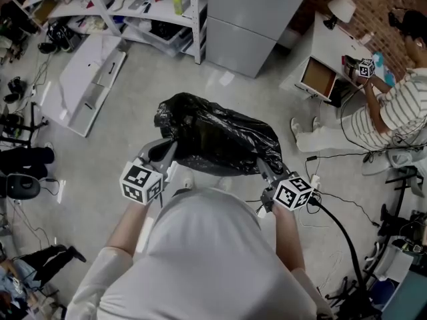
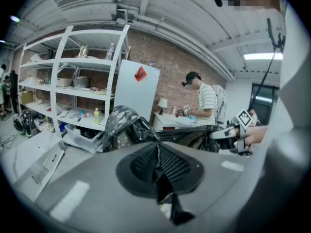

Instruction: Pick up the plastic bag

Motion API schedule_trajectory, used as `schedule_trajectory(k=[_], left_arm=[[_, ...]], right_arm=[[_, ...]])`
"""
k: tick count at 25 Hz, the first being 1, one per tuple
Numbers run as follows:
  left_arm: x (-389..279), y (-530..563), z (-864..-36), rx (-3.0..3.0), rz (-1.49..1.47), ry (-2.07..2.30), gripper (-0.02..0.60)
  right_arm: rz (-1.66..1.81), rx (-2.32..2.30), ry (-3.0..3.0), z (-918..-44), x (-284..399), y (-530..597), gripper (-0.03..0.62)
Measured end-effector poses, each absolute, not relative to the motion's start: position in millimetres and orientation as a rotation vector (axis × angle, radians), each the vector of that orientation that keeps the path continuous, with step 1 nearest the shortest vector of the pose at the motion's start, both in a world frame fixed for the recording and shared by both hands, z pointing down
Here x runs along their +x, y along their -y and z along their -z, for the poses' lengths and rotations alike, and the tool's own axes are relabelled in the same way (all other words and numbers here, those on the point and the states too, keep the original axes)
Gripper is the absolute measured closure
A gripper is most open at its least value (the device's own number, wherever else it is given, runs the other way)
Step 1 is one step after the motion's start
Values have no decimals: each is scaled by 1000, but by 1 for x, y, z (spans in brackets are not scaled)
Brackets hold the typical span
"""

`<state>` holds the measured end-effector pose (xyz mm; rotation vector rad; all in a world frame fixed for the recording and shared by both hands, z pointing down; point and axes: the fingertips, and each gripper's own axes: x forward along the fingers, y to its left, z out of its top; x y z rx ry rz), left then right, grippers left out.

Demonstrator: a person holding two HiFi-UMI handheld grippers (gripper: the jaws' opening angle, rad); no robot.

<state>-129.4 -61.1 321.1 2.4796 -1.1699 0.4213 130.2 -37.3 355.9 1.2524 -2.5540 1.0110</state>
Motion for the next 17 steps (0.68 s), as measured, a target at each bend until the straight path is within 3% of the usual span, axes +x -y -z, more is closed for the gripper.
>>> schedule_trajectory(k=[17], left_arm=[[-126, 59, -335, 2456, -455, 1145, 575]], right_arm=[[-1051, 1254, 2524, -366, 134, 36, 594]])
